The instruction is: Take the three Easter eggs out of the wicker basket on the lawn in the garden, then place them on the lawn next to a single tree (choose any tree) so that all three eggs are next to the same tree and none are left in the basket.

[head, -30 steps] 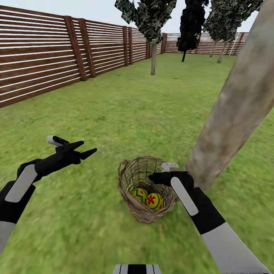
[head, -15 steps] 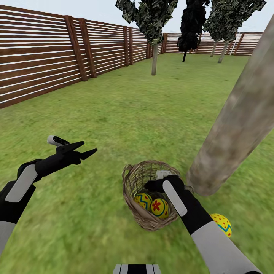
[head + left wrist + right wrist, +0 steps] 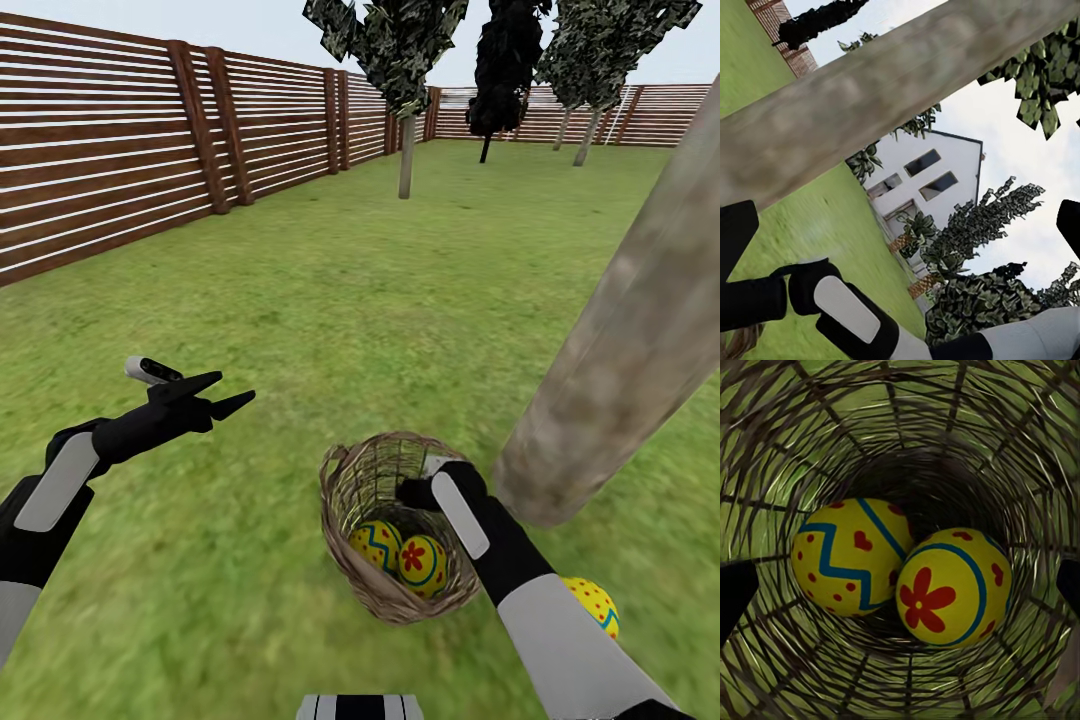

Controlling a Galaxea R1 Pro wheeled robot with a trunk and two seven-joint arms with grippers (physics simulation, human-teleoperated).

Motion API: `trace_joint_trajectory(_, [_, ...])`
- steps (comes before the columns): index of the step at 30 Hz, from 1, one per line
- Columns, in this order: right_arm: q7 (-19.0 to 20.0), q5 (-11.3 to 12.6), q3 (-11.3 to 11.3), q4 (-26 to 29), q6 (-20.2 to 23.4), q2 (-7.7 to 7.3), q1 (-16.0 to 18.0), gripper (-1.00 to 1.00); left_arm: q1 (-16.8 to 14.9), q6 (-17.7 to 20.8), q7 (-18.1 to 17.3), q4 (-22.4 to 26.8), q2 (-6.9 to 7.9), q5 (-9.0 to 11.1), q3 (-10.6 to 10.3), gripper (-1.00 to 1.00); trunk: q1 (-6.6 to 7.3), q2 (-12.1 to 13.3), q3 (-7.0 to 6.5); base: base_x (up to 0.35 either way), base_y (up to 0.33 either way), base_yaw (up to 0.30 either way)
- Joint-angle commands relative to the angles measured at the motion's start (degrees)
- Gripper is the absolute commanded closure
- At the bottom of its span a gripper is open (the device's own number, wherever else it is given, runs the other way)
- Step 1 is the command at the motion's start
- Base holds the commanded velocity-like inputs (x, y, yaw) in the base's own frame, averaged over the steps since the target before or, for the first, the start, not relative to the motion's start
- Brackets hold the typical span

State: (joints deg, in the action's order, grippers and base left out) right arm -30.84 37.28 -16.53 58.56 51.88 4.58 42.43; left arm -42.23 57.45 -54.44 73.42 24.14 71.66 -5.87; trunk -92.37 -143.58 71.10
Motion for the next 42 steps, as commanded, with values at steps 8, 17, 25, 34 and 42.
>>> trace_joint_trajectory(8, [-0.7, 0.6, -0.2, -6.3, 0.1, 0.08, 0.4, -1.00, 0.0, 0.2, -0.1, 0.0, 0.10, 0.2, -0.1, -1.00, 0.01, 0.0, 0.05, 0.011, 0.000, 0.000])
trace_joint_trajectory(17, [-0.7, 0.2, -0.5, -7.0, 0.1, 0.06, 1.0, -1.00, 0.0, 0.2, -0.1, 0.0, 0.07, 0.2, -0.1, -1.00, -0.02, 0.0, 0.27, 0.000, 0.000, 0.000])
trace_joint_trajectory(25, [-0.4, -0.3, -0.8, -6.3, 0.3, -0.01, 2.5, -1.00, 0.0, 0.2, -0.1, 0.0, 0.06, 0.2, -0.1, -1.00, -0.09, -0.1, 0.93, 0.000, 0.000, 0.000])
trace_joint_trajectory(34, [-0.1, 0.1, -0.8, -19.3, 0.3, 1.33, 11.2, -1.00, 0.0, 0.2, -0.1, 0.0, 0.03, 0.2, -0.2, -1.00, -0.09, -0.1, 0.93, 0.000, 0.000, 0.000])
trace_joint_trajectory(42, [1.2, -0.1, -0.9, -33.6, -4.7, 3.16, 15.3, -1.00, 0.0, 0.2, -0.1, 0.0, 0.03, 0.2, -0.2, -1.00, -0.17, -0.1, 1.60, 0.000, 0.000, 0.000])
